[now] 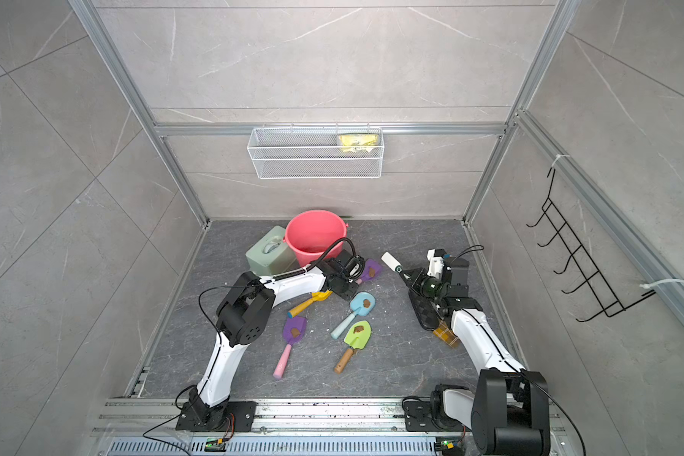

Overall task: Brush the soil off the hand trowel and place it into the bucket
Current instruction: Pick up the hand trowel from the center of the board.

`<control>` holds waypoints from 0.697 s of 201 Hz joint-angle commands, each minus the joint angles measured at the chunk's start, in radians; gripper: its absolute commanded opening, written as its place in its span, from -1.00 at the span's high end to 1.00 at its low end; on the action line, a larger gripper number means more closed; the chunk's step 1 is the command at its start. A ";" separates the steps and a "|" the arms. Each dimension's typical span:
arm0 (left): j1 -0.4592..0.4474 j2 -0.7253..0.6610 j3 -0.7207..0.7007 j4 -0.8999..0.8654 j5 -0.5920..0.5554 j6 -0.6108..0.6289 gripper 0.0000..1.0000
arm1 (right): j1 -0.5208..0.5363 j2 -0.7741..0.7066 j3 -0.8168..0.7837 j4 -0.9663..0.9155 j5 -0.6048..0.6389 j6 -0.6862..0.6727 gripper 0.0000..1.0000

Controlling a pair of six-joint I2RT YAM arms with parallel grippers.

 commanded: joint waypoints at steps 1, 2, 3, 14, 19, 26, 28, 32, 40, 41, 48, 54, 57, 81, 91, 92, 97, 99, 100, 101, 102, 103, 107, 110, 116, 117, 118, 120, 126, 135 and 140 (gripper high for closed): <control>-0.002 -0.006 -0.046 -0.067 0.038 0.034 0.19 | -0.002 -0.001 -0.003 0.013 -0.018 -0.012 1.00; -0.001 -0.006 -0.046 -0.066 0.038 0.033 0.20 | -0.003 -0.001 -0.003 0.013 -0.018 -0.011 1.00; -0.001 -0.006 -0.047 -0.065 0.038 0.033 0.20 | -0.003 -0.002 -0.002 0.013 -0.018 -0.012 1.00; -0.001 -0.008 -0.051 -0.060 0.039 0.033 0.24 | -0.003 0.001 -0.002 0.012 -0.017 -0.012 1.00; -0.001 -0.008 -0.054 -0.059 0.040 0.033 0.25 | -0.002 0.001 0.000 0.010 -0.018 -0.012 1.00; -0.001 -0.012 -0.058 -0.056 0.041 0.034 0.26 | -0.003 0.000 0.001 0.007 -0.020 -0.013 1.00; -0.002 -0.012 -0.060 -0.053 0.041 0.034 0.27 | -0.004 0.000 0.002 0.005 -0.021 -0.012 1.00; -0.001 -0.015 -0.063 -0.049 0.041 0.034 0.29 | -0.003 0.000 0.003 0.002 -0.020 -0.014 1.00; -0.002 -0.021 -0.072 -0.041 0.041 0.033 0.31 | -0.003 -0.001 0.005 -0.005 -0.021 -0.017 1.00; -0.002 -0.021 -0.073 -0.040 0.041 0.032 0.31 | -0.003 -0.001 0.005 -0.005 -0.021 -0.017 1.00; -0.001 -0.027 -0.082 -0.031 0.041 0.031 0.32 | -0.002 -0.003 0.005 -0.011 -0.021 -0.019 1.00; -0.002 -0.032 -0.090 -0.022 0.042 0.031 0.33 | -0.003 -0.005 0.005 -0.015 -0.021 -0.023 1.00; -0.002 -0.035 -0.094 -0.017 0.042 0.031 0.34 | -0.003 -0.005 0.005 -0.017 -0.020 -0.022 1.00; -0.001 -0.048 -0.111 0.001 0.044 0.028 0.44 | -0.002 -0.014 -0.001 -0.027 -0.017 -0.028 1.00; -0.001 -0.055 -0.113 0.002 0.048 0.029 0.52 | -0.002 -0.016 -0.004 -0.028 -0.017 -0.028 1.00; -0.001 -0.056 -0.114 0.002 0.049 0.029 0.53 | -0.002 -0.017 -0.004 -0.029 -0.017 -0.027 1.00; -0.001 -0.061 -0.115 0.004 0.050 0.027 0.56 | -0.002 -0.018 -0.006 -0.030 -0.017 -0.027 1.00; -0.001 -0.062 -0.117 0.005 0.052 0.028 0.57 | -0.002 -0.019 -0.007 -0.031 -0.019 -0.026 1.00; -0.001 -0.063 -0.117 0.006 0.052 0.028 0.57 | -0.001 -0.019 -0.007 -0.032 -0.019 -0.025 1.00; -0.001 -0.065 -0.118 0.007 0.051 0.028 0.58 | -0.001 -0.021 -0.007 -0.032 -0.020 -0.025 1.00; -0.001 -0.066 -0.118 0.006 0.051 0.027 0.58 | -0.001 -0.021 -0.008 -0.032 -0.019 -0.026 1.00; -0.001 -0.068 -0.119 0.006 0.052 0.028 0.59 | -0.001 -0.021 -0.008 -0.032 -0.019 -0.026 1.00; -0.001 -0.072 -0.121 0.007 0.051 0.029 0.62 | -0.002 -0.022 -0.009 -0.032 -0.021 -0.026 1.00; -0.001 -0.076 -0.123 0.008 0.052 0.029 0.64 | -0.003 -0.024 -0.009 -0.034 -0.021 -0.025 1.00; -0.002 -0.085 -0.127 0.007 0.052 0.030 0.71 | -0.002 -0.026 -0.009 -0.039 -0.024 -0.024 1.00; -0.002 -0.088 -0.128 0.008 0.053 0.030 0.72 | -0.002 -0.026 -0.009 -0.039 -0.024 -0.025 1.00; -0.002 -0.090 -0.129 0.009 0.053 0.030 0.73 | -0.002 -0.027 -0.009 -0.040 -0.026 -0.024 1.00; -0.001 -0.093 -0.131 0.010 0.054 0.030 0.74 | -0.001 -0.027 -0.009 -0.041 -0.028 -0.022 1.00; 0.000 -0.105 -0.136 0.011 0.053 0.031 0.79 | -0.002 -0.031 -0.007 -0.047 -0.032 -0.023 1.00; 0.000 -0.125 -0.147 0.011 0.056 0.031 0.85 | -0.001 -0.040 -0.003 -0.060 -0.039 -0.022 1.00; 0.000 -0.136 -0.151 0.011 0.056 0.030 0.89 | -0.003 -0.047 0.000 -0.070 -0.043 -0.021 1.00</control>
